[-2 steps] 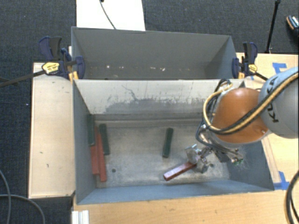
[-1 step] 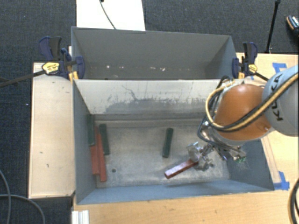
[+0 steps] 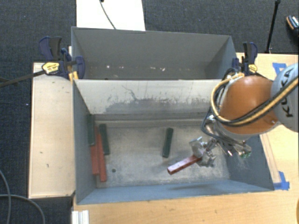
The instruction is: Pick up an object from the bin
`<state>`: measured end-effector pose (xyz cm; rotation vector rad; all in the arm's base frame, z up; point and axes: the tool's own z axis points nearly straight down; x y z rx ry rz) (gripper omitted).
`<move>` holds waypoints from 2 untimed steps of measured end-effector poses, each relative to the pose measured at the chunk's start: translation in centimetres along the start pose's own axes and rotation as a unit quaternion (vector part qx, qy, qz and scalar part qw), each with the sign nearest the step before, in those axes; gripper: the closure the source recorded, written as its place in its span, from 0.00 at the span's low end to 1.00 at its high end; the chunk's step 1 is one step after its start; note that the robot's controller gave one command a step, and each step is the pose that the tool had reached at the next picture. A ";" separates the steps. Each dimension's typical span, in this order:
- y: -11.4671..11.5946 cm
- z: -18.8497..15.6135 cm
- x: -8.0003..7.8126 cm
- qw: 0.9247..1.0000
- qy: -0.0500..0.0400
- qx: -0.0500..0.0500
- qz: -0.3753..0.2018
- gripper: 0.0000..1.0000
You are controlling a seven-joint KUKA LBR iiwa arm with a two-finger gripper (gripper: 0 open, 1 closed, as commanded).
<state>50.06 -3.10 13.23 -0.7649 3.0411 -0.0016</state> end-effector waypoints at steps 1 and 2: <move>0.0 -0.6 -0.1 1.000 0.000 0.000 0.002 1.00; -0.1 -1.3 -0.2 1.000 0.000 0.000 0.004 1.00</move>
Offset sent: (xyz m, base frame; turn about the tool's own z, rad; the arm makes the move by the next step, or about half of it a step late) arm 0.0000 0.0000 0.0051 0.0000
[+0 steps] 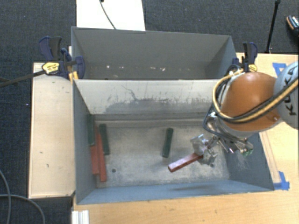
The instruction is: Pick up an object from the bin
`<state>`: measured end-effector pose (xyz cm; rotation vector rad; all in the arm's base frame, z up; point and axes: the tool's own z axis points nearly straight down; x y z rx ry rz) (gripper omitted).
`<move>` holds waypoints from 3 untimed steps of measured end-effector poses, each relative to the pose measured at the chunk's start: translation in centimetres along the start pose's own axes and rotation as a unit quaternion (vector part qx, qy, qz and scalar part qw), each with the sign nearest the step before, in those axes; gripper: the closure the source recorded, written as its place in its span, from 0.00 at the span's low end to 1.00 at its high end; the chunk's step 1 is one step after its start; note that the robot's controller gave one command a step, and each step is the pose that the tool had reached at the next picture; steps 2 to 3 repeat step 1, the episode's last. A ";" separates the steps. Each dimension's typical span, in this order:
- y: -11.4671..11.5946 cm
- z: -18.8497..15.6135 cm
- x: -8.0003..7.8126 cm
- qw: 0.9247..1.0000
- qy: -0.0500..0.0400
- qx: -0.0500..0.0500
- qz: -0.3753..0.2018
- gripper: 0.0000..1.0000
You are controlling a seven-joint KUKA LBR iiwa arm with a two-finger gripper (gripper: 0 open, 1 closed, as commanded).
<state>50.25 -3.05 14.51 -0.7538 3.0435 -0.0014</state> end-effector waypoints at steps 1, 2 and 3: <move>0.0 -1.3 -0.1 1.000 0.000 0.000 0.002 1.00; 0.0 -1.3 -0.1 1.000 0.000 0.000 0.002 1.00; 0.0 -1.3 -0.1 1.000 0.000 0.000 0.002 1.00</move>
Offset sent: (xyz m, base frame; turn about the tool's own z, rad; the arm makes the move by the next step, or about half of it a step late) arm -0.0001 0.0001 0.0125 0.0000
